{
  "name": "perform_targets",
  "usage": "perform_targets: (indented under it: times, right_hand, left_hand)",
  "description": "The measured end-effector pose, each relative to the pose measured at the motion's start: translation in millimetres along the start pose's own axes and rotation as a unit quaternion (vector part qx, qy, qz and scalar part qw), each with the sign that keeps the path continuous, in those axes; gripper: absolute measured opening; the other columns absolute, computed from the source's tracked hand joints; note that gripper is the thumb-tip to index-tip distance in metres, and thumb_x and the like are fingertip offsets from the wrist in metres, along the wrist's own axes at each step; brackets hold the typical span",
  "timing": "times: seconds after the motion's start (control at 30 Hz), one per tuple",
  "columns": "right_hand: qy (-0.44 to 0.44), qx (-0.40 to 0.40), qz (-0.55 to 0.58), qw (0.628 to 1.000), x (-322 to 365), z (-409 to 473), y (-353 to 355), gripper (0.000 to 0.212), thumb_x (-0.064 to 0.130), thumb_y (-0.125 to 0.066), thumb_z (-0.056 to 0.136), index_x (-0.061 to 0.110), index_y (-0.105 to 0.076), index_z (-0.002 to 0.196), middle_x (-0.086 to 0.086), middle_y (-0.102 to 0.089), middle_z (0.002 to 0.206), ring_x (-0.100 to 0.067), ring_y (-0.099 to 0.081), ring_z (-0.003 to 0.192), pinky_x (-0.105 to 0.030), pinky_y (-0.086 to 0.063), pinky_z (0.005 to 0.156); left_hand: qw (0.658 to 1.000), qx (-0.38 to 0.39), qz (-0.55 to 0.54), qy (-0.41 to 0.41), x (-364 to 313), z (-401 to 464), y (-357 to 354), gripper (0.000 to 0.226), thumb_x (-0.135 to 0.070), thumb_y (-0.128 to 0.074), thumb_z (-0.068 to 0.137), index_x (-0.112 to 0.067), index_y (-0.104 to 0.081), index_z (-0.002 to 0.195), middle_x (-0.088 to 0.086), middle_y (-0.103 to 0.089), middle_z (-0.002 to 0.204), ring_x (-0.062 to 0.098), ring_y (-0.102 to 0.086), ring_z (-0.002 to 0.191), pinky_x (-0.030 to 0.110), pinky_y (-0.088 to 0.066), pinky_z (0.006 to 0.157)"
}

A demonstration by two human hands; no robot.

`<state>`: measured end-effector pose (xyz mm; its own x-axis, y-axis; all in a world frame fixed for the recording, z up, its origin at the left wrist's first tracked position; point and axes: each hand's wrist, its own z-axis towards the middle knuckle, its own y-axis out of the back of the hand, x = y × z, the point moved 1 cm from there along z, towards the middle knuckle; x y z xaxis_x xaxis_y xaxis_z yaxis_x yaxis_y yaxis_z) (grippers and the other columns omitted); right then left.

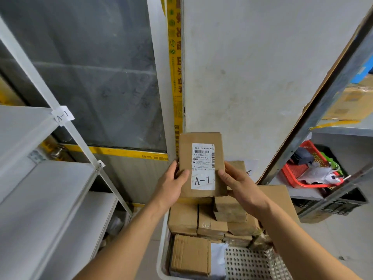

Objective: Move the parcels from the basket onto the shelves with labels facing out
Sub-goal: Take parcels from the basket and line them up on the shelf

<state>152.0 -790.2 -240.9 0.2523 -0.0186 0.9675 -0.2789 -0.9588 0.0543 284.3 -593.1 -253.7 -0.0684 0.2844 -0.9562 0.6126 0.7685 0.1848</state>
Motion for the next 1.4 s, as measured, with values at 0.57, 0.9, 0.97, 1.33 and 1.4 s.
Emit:
perform_targets:
  times: [0.57,0.9,0.97,1.33,1.4]
  right_hand:
    - [0.105,0.15,-0.07,0.981,77.8,40.2,-213.0,0.047,0.029,-0.057,0.108,0.055,-0.044,0.145,0.035,-0.071,0.117,0.019,-0.065,0.103,-0.009,-0.055,0.073]
    - [0.165,0.241,-0.051,0.955,148.4,40.9,-387.2,0.055,0.033,-0.064,0.104,0.044,-0.046,0.156,0.025,-0.065,0.139,-0.007,-0.055,0.136,-0.044,-0.043,0.12]
    - [0.186,0.27,-0.057,0.943,160.2,41.7,-409.4,0.055,0.031,-0.063,0.105,0.043,-0.047,0.156,0.025,-0.065,0.138,0.001,-0.057,0.131,-0.035,-0.046,0.117]
    - [0.217,0.323,-0.066,0.919,193.3,105.3,-506.4,0.057,0.013,-0.063,0.106,0.039,-0.049,0.155,0.02,-0.062,0.144,0.017,-0.064,0.107,-0.009,-0.053,0.078]
    - [0.209,0.327,-0.068,0.919,195.8,124.0,-520.5,0.058,0.01,-0.061,0.106,0.039,-0.048,0.155,0.023,-0.061,0.139,0.023,-0.061,0.099,-0.01,-0.051,0.08]
  left_hand:
    - [0.954,-0.296,0.035,-0.036,-6.4,-149.1,187.2,0.059,-0.037,-0.063,0.104,-0.054,-0.038,0.155,-0.03,-0.057,0.145,0.004,-0.058,0.133,0.046,-0.045,0.118]
    - [0.9,-0.415,0.057,-0.124,-19.8,-244.2,335.2,0.058,-0.04,-0.066,0.091,-0.046,-0.051,0.147,-0.023,-0.064,0.141,0.013,-0.062,0.131,0.049,-0.05,0.112]
    - [0.891,-0.433,0.05,-0.127,-21.6,-255.9,354.7,0.057,-0.038,-0.068,0.09,-0.046,-0.053,0.145,-0.022,-0.063,0.141,0.018,-0.064,0.13,0.051,-0.051,0.11]
    - [0.842,-0.528,0.026,-0.108,-19.1,-251.7,430.6,0.062,-0.013,-0.075,0.095,-0.045,-0.052,0.143,-0.037,-0.06,0.131,0.013,-0.072,0.115,0.011,-0.056,0.081]
    - [0.834,-0.542,0.021,-0.098,-15.1,-239.3,444.5,0.063,-0.009,-0.076,0.094,-0.051,-0.051,0.134,-0.044,-0.06,0.121,0.012,-0.073,0.11,0.011,-0.056,0.076]
